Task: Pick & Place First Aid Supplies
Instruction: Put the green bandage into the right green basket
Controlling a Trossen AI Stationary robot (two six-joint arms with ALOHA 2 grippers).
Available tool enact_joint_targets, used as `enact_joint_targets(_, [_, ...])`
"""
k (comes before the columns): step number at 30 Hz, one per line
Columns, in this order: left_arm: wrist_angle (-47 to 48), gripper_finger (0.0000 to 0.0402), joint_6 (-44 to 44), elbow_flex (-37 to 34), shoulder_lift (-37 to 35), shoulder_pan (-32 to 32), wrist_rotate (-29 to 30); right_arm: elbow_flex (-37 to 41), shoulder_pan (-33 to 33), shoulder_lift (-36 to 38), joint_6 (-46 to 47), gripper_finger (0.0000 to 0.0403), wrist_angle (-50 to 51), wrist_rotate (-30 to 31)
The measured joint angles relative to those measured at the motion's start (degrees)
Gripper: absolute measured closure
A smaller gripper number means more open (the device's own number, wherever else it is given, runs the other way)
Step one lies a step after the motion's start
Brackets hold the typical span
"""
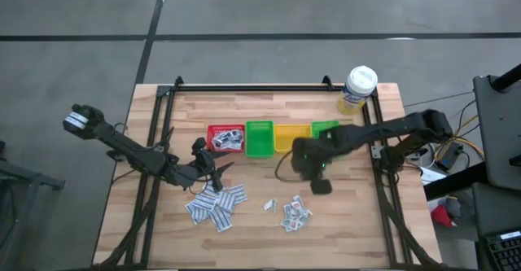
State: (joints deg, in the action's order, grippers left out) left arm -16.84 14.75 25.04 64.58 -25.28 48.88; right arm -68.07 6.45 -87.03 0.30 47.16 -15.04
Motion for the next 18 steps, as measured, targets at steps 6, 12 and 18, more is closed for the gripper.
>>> enact_joint_targets(6, [0.11, 0.0221, 0.0, 0.0, 0.0, -0.01, 0.0, 0.0, 5.15, -2.83, -0.2, 0.0342, -11.96, 2.13])
enact_joint_targets(12, [0.26, 0.0221, -0.02, 0.0, 0.0, 0.0, 0.0, -0.75, 5.64, -7.09, 3.05, 0.0342, -14.07, 5.05])
enact_joint_targets(18, [0.46, 0.0221, -1.16, 0.0, 0.0, -0.01, 0.02, -4.49, 5.69, -14.54, 3.64, 0.0342, -13.97, 5.12])
